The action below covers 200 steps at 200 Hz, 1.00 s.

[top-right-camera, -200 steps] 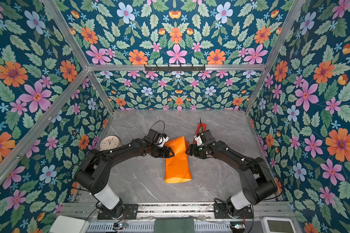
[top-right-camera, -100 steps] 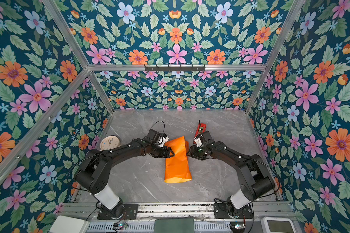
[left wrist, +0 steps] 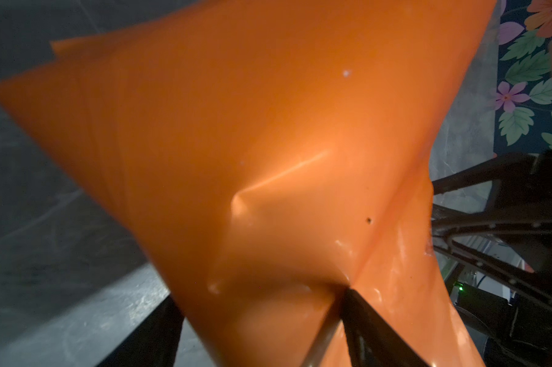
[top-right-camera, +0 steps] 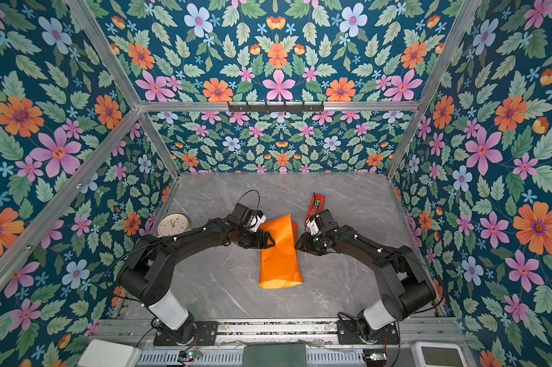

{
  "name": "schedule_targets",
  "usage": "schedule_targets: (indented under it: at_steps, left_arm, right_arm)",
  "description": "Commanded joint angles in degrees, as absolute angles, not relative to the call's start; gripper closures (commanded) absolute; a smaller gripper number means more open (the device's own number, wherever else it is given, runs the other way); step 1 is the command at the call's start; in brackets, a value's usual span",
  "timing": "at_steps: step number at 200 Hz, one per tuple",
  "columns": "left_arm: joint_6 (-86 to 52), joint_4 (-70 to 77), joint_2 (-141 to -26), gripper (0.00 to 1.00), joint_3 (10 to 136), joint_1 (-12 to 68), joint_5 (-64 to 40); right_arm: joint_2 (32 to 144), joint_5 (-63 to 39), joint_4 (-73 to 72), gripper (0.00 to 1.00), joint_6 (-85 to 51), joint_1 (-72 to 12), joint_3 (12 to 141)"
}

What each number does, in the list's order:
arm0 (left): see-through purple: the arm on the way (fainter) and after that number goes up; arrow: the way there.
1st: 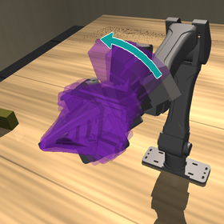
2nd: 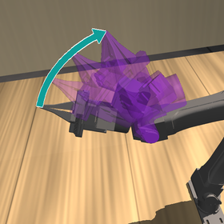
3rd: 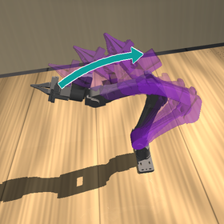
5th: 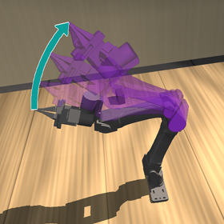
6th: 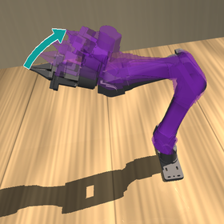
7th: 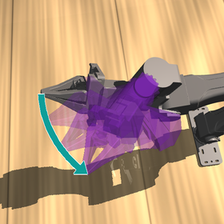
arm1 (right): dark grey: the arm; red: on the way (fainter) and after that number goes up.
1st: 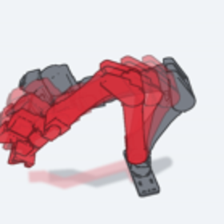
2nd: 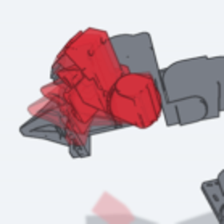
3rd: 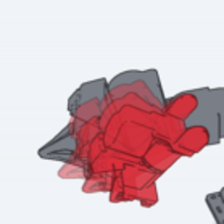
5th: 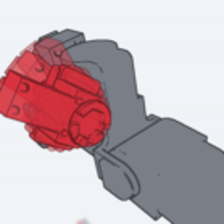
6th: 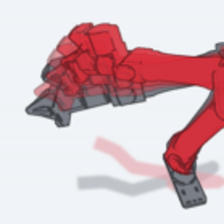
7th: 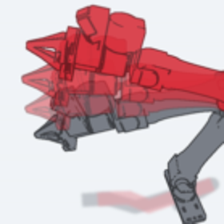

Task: Wrap a gift box in wrapping paper
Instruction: Wrap the gift box with the wrapping paper.

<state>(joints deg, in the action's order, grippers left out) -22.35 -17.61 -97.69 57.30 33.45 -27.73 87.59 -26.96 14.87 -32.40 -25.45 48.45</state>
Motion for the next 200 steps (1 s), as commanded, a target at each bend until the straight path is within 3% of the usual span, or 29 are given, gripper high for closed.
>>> schedule_targets:
  at_steps: [1, 53, 159, 200]
  left_arm:
    - [-20.7, -26.4, -99.0, 0.21, 56.4, 33.7, -20.3]
    - [-20.7, -26.5, -98.9, 0.21, 56.4, 33.7, -20.3]
    - [-20.6, -26.4, -98.8, 0.21, 56.6, 33.7, -20.4]
    - [-21.6, -25.6, -98.0, 0.19, 57.4, 33.7, -20.9]
  right_arm:
    - [87.1, -29.1, 15.5, 0.5, -32.4, -25.8, 49.2]
    - [84.3, -22.5, 18.1, 0.48, -32.8, -25.8, 51.3]
    - [90.4, -23.8, 16.7, 0.45, -32.6, -26.5, 52.8]
    - [87.8, -22.0, 20.2, 0.45, -30.7, -26.3, 53.0]
